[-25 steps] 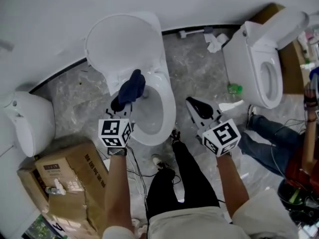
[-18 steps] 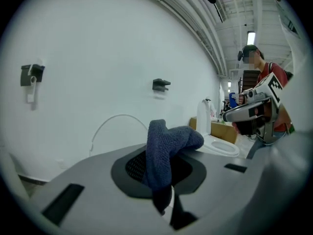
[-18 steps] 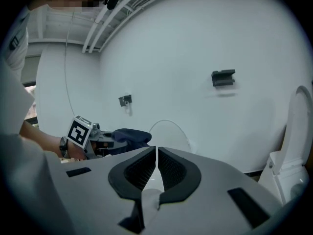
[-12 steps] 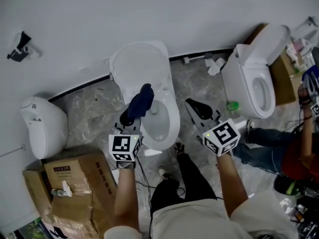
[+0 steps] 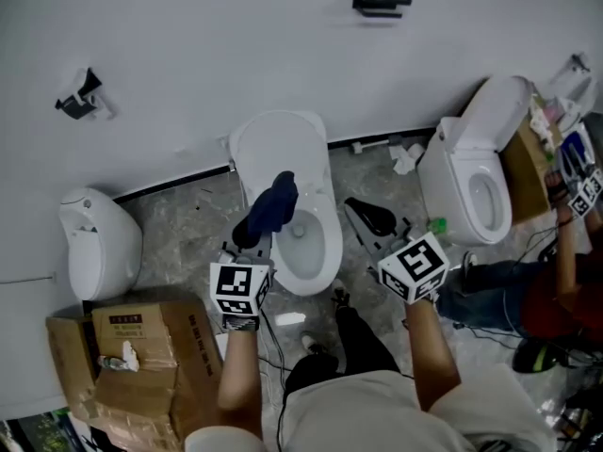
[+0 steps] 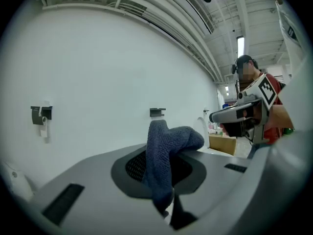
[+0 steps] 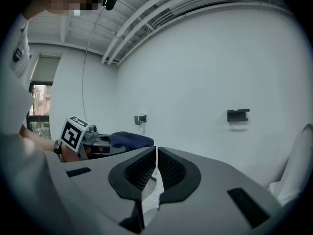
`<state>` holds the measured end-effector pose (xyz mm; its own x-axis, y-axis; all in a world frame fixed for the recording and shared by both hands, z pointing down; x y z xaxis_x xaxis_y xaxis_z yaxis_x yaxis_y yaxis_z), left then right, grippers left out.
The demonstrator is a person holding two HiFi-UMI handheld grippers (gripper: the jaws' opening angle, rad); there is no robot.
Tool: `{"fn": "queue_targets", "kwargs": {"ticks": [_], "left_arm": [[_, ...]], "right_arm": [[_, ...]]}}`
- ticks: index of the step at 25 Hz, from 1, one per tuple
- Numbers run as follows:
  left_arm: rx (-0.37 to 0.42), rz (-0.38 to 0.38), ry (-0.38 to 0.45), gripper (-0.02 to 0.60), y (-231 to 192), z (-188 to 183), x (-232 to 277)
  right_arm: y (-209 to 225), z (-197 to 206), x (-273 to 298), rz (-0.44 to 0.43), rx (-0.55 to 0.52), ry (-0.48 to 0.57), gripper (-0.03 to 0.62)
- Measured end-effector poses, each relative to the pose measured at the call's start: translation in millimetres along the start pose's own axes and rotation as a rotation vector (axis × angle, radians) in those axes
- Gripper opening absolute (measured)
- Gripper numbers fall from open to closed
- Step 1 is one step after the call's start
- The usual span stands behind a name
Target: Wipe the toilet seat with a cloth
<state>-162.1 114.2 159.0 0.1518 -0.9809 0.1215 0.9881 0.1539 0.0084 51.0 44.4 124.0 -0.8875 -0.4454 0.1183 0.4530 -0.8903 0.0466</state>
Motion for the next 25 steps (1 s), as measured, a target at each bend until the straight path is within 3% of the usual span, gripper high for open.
{"fn": "queue_targets", "kwargs": {"ticks": [9, 25], "left_arm": [[0.05, -0.031, 0.074, 0.041, 16.1, -67.5, -48.6], [0.125, -0.032, 0.166, 0.041, 45.9, -131.9, -108.7]], "right_arm": [[-34.9, -58.0, -27.3, -0.026, -0.062, 0.046, 0.035], [-77.9, -119.9, -71.5, -0.03, -0.152, 0.109, 0.031]]}}
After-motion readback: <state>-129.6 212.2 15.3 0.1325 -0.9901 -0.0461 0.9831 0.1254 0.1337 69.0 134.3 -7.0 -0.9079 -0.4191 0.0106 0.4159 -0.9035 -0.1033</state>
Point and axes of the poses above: the fingertips, and each gripper's own axes: x forward along the fingers, y to its right, z out of its underside, the point moved 7 cm from there along -x, backward along the fingers, and after that the axes turned 4 degrees about y, right-handed, at the moved point
